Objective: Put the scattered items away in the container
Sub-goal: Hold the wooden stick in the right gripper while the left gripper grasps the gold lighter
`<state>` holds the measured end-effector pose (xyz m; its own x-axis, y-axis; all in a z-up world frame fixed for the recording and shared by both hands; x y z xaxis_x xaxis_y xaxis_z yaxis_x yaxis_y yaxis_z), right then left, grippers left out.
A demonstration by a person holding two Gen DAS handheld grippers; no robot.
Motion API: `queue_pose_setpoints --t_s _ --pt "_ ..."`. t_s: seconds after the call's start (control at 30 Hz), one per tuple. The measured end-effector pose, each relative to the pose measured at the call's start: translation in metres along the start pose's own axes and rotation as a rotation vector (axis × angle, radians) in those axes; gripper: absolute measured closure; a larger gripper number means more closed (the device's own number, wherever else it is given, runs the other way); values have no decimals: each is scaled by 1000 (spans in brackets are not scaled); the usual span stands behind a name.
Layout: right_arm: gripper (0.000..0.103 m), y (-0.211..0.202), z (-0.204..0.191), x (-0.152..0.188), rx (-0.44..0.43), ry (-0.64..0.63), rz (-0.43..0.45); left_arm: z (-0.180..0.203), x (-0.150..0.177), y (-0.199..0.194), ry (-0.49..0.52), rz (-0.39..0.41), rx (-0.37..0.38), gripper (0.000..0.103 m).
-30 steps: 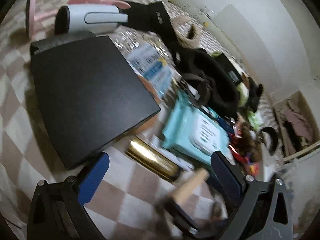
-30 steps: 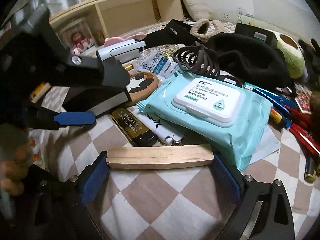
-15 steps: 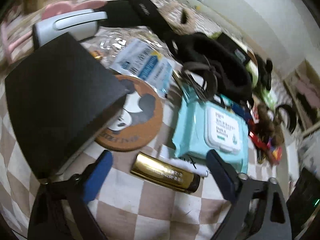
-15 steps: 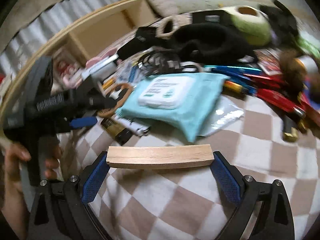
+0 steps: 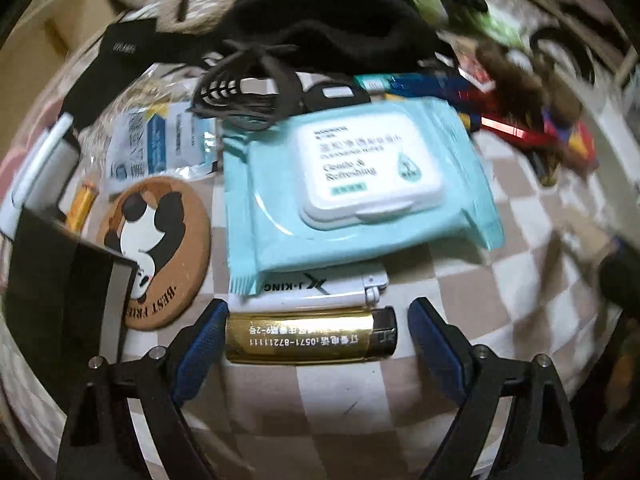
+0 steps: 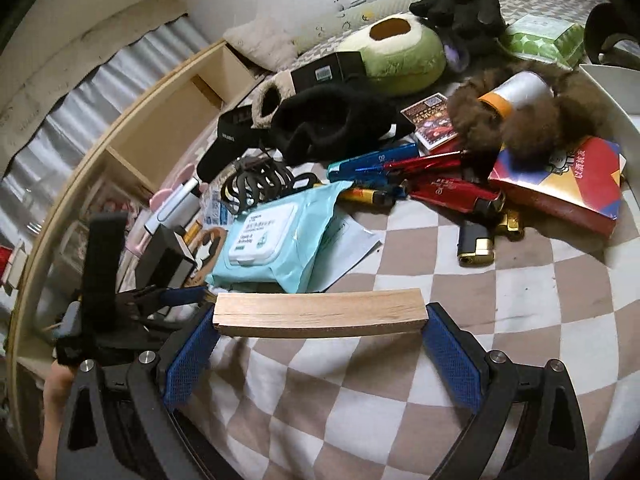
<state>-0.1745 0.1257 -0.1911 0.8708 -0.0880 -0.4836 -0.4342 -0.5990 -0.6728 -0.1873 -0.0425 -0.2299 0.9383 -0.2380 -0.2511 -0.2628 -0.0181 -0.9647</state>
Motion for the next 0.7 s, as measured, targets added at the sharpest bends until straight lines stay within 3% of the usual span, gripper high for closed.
queue_pose_setpoints --t_s 0.13,0.7 --pt "4 -5 1 -4 -19 16 13 -1 2 -1 2 0 13 21" --pt "4 -30 5 -16 -69 63 84 22 2 -46 -30 127 72 21"
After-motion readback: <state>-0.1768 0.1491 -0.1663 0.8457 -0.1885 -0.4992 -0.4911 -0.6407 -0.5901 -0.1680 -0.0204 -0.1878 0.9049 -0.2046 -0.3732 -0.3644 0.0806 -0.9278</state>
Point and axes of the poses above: each gripper's, at about its wrist camera, not at the fingertips, and y roughly the way its jaws point, z to its right, x to its underside, the point moved 7 cm from there along y, roughly the way its jaws point, and after that the axes turned 4 degrees about -z, right-handed, at the moved point
